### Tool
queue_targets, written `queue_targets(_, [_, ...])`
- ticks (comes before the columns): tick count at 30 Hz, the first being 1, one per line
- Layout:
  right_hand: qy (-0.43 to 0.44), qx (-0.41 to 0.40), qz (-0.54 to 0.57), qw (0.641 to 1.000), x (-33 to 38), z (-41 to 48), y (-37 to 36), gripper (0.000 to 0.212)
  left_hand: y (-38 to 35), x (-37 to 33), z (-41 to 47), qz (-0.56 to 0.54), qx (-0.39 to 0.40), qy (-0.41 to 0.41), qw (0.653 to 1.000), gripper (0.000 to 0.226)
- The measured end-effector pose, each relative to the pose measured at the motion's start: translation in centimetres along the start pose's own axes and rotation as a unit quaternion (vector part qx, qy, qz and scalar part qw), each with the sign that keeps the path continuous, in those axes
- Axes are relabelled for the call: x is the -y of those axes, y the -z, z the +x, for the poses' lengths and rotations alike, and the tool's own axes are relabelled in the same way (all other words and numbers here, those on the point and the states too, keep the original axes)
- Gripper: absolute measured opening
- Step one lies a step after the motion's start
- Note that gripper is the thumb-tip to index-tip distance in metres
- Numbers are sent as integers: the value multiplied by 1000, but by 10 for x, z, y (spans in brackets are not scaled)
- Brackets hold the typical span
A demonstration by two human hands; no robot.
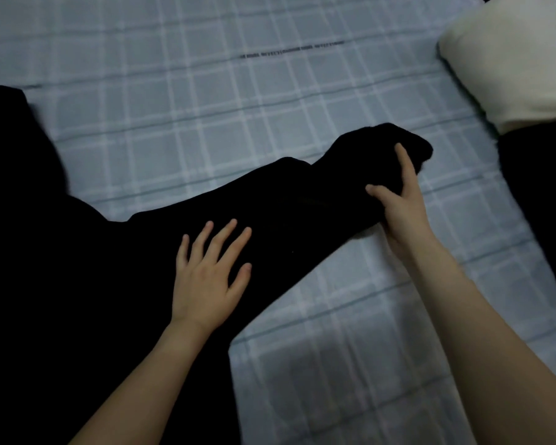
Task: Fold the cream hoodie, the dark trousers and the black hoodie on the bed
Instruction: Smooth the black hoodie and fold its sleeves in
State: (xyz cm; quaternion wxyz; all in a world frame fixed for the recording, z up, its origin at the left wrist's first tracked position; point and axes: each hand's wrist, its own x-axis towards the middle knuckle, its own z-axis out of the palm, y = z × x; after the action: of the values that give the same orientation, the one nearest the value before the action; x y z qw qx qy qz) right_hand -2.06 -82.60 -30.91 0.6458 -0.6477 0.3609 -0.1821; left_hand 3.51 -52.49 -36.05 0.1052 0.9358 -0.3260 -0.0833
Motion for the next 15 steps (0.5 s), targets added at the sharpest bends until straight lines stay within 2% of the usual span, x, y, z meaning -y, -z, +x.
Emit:
queue_targets(2, [13, 23, 34, 999, 6, -22, -6, 78, 5, 2, 0, -43, 9, -3, 999, 56])
queue_targets(4, [10, 52, 110, 992, 10, -44, -18, 77, 16, 7, -3, -143, 16, -8, 990, 56])
queue_targets(6, [7, 85, 173, 981, 16, -69, -34, 72, 33, 22, -16, -235, -25, -12, 972, 56])
queue_targets(7, [7, 105, 194, 975, 21, -82, -43, 70, 43, 34, -27, -239, -66, -11, 969, 56])
queue_targets(10, [-1, 175, 226, 958, 33, -120, -75, 71, 67, 87, -74, -164, -163, 18, 973, 60])
queue_targets(13, [-9, 222, 255, 941, 41, -156, -114, 75, 84, 154, -130, -99, -203, 93, 970, 66])
queue_targets(15, [-16, 253, 273, 928, 45, -176, -143, 76, 89, 199, -167, -95, -198, 166, 961, 71])
